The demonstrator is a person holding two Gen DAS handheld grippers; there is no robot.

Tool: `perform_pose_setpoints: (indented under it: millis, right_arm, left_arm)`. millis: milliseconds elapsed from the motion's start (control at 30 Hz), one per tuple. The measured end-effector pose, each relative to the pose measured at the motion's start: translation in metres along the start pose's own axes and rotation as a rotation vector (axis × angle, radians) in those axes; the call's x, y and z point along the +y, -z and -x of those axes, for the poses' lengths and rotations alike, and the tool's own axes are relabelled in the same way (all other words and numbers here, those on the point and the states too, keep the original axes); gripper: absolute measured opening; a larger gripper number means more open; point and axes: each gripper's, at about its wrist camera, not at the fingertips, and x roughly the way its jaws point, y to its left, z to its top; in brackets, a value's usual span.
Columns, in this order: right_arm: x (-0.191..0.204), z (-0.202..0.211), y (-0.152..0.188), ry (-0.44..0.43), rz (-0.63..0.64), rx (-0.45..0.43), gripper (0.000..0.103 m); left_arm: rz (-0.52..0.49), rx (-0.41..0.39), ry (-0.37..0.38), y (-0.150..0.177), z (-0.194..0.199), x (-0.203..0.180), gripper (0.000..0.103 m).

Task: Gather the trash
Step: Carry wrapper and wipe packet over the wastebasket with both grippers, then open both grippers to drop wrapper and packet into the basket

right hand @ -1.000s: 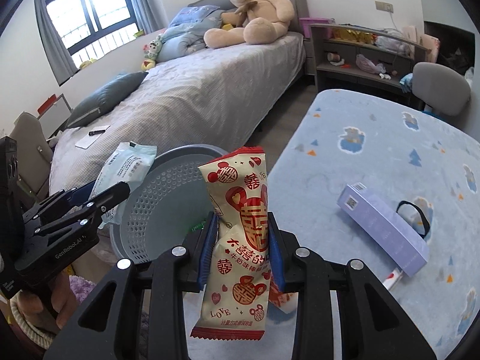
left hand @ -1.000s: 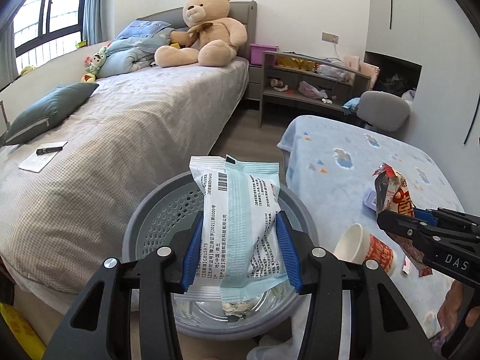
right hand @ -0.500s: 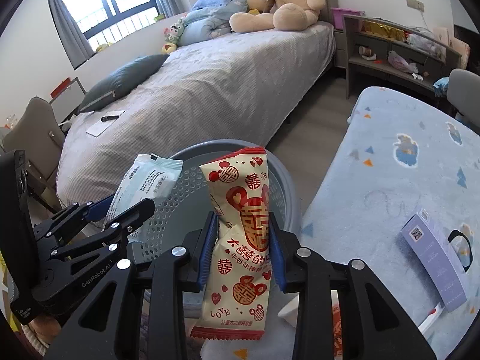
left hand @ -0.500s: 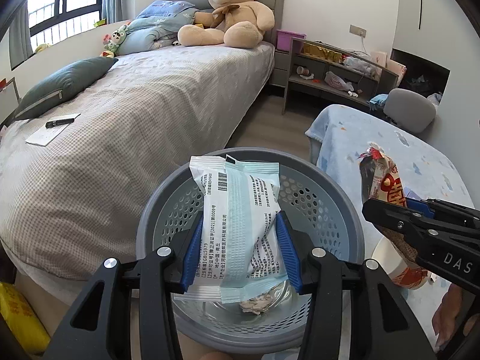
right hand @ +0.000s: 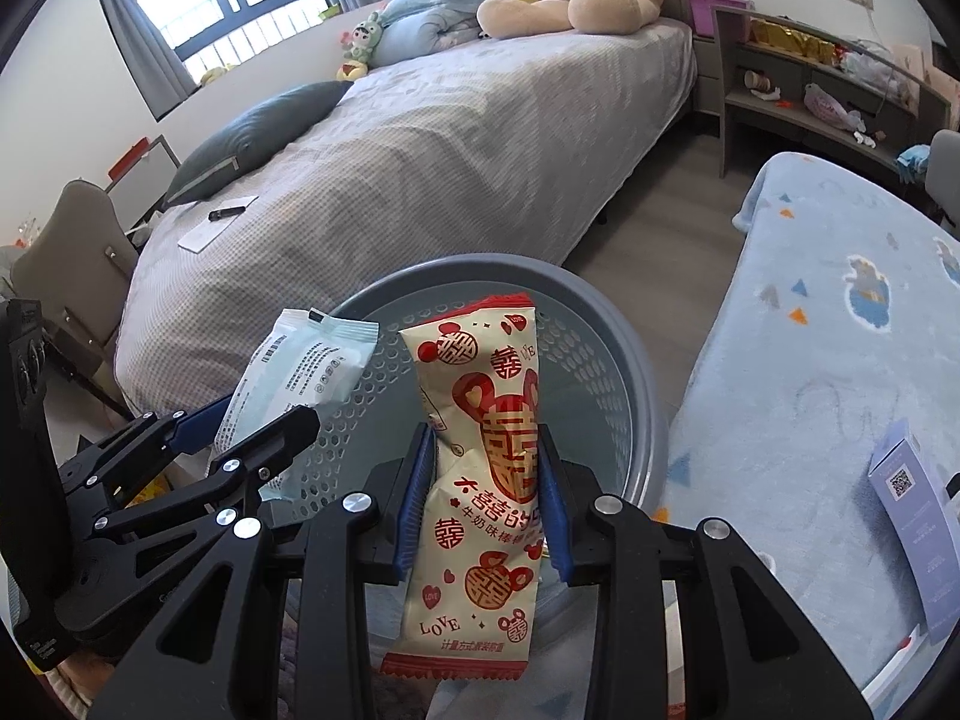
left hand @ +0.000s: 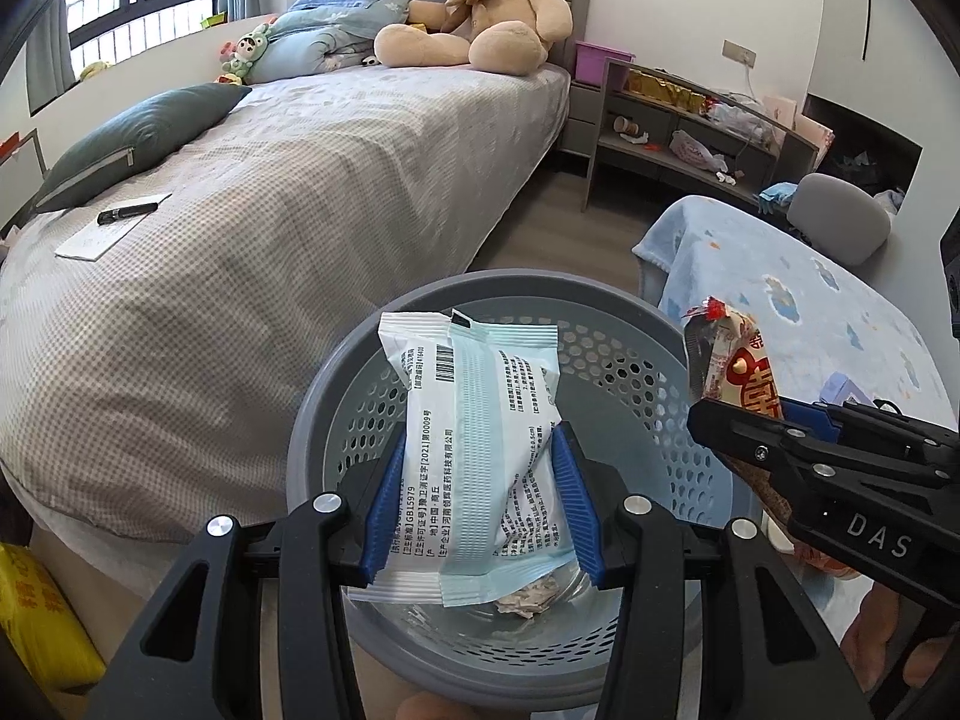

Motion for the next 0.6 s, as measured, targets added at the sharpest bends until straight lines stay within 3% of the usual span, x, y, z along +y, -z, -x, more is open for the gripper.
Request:
perform_pose_setpoints:
  millis: [133, 300, 367, 600]
  right_arm:
    - [0.003, -0.002, -0.003, 0.005, 0.006, -0.001, 0.035]
    - [0.003, 0.001, -0.004, 0.006, -0.010, -0.015, 0.052]
    - [0.002, 0.001, -0.005, 0.008, -0.014, -0.019, 0.052]
    - [0.004, 0.003, -0.003, 0.024, -0.012, -0.021, 0.052]
  left_arm:
    - [0.011, -0.008, -0.006, 0.000, 0.002, 0.003, 0.046]
    - [0.040, -0.003, -0.008, 0.000, 0.002, 0.011, 0.053]
    - [0.050, -0.010, -0.016, 0.000, 0.004, 0.014, 0.059]
    - [0.059, -0.023, -0.033, 0.001, 0.008, 0.018, 0.063]
